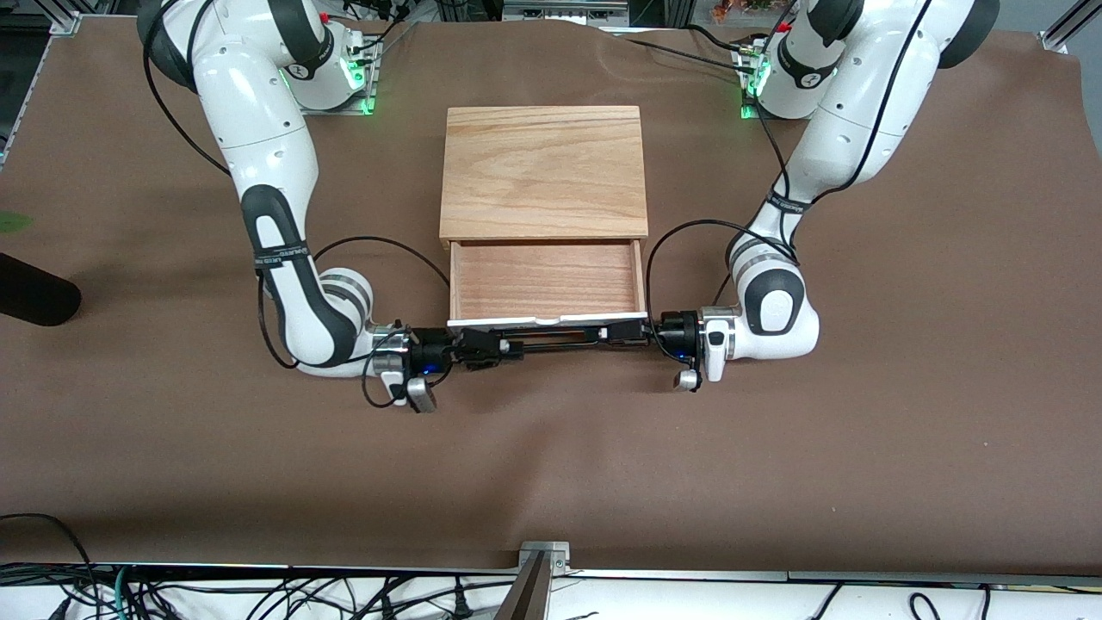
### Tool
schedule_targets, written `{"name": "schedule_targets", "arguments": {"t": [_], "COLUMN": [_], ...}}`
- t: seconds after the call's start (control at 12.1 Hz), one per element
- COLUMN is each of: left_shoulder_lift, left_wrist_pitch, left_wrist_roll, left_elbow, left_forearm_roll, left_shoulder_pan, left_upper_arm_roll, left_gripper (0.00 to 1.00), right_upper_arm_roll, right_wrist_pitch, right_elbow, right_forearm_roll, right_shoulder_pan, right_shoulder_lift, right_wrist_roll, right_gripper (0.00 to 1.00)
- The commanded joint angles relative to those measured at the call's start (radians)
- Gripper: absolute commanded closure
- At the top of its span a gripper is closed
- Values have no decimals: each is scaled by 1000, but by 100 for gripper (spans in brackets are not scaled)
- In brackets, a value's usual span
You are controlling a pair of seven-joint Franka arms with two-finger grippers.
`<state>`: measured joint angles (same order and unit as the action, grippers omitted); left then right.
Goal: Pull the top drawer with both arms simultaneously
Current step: 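Open both grippers and draw them back from the handle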
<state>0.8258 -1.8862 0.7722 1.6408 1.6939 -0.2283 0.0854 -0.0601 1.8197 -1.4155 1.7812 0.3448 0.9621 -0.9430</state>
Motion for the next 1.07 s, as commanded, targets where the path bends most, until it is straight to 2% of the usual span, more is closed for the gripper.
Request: {"name": "schedule_targets", "arguments": {"t": [0.0,0.16,0.33,0.41,0.66,0.82,0.99], "left_shoulder_lift": [-48,-66,-112,-147,-262,-339,-423], "left_wrist_pitch": [25,25,24,22,18,12,-29], "left_wrist_roll": [-19,-34,-123,-178,-260,-278,-277], "left_elbow": [62,68,56,53,63,70,120], "left_forearm_roll": [-33,-36,-155,-236,-478,-712,-953], "left_shoulder_pan": [17,24,52,78,125,141,141], "left_upper_arm_roll": [-7,-9,-10,-12,-33,-47,-55], "left_gripper": [0,0,0,0,0,0,0], "right_upper_arm_roll": [-1,-3,-64,-99,-174,-226,-265], "right_wrist_pitch": [7,10,16,13,4,-11,-36], "right_elbow": [30,29,30,30,32,32,32], "right_forearm_roll": [9,3,-67,-135,-401,-581,-771], "right_shoulder_pan": [-16,-16,-7,-6,-12,-12,-12], "right_shoulder_lift": [12,7,-12,-38,-143,-209,-267], "right_wrist_roll": [21,21,45,99,269,343,410], "right_gripper": [33,0,0,0,0,0,0]}}
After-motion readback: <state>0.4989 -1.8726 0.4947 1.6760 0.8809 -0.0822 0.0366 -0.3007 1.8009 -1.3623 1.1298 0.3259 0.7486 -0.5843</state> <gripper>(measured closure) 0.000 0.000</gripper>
